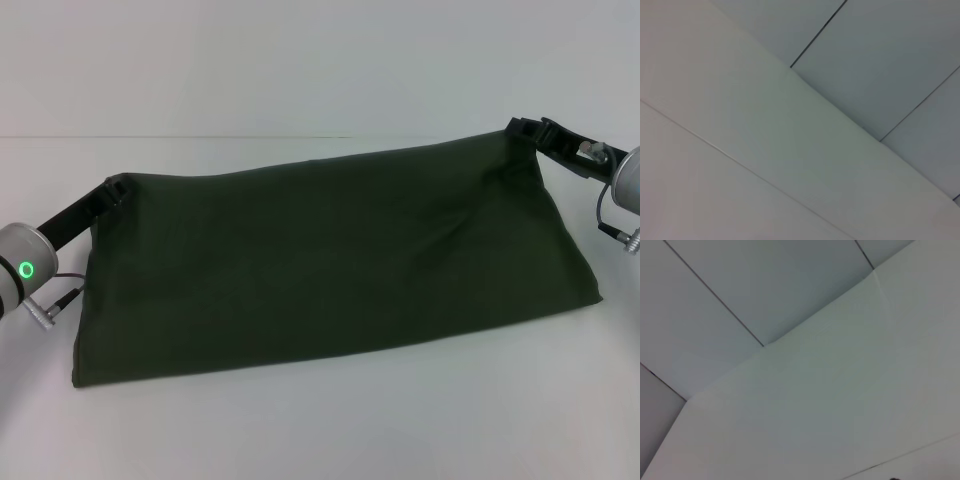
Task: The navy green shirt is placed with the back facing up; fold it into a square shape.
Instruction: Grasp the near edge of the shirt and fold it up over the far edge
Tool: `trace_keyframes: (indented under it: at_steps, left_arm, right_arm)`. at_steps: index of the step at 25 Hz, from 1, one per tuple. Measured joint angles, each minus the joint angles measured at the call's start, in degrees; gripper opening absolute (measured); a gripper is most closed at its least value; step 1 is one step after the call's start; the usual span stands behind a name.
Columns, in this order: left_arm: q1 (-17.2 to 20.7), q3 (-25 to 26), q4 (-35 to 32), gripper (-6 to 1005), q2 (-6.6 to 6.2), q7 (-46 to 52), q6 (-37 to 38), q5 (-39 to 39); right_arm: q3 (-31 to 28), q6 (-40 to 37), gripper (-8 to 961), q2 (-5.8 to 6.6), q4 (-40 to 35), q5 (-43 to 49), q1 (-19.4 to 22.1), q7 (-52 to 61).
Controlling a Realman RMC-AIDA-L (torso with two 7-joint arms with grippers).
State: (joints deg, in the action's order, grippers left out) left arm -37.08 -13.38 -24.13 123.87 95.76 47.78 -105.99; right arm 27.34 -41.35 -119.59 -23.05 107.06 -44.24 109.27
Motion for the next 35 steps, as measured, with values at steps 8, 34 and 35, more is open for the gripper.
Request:
trace_keyframes:
  at_steps: [8, 34, 35]
  left_arm:
    - [-0.7, 0.3, 1.4, 71, 0.01, -3.3, -1.4, 1.3]
    - [-1.2, -0.4, 0.9, 682, -0.39, -5.5, -4.1, 4.0]
    - [-1.1, -1.1, 0.9, 682, -0.64, -5.3, -4.6, 3.9]
  right_arm:
    - [-0.2, 0.2, 414, 0.09, 0.3, -0.5, 0.3, 0.0]
    - [-0.2, -12.1, 930, 1.03, -0.6, -4.3, 7.8, -5.0]
    - [-0.2, -12.7, 930, 1.01, -0.6, -4.3, 7.9, -5.5]
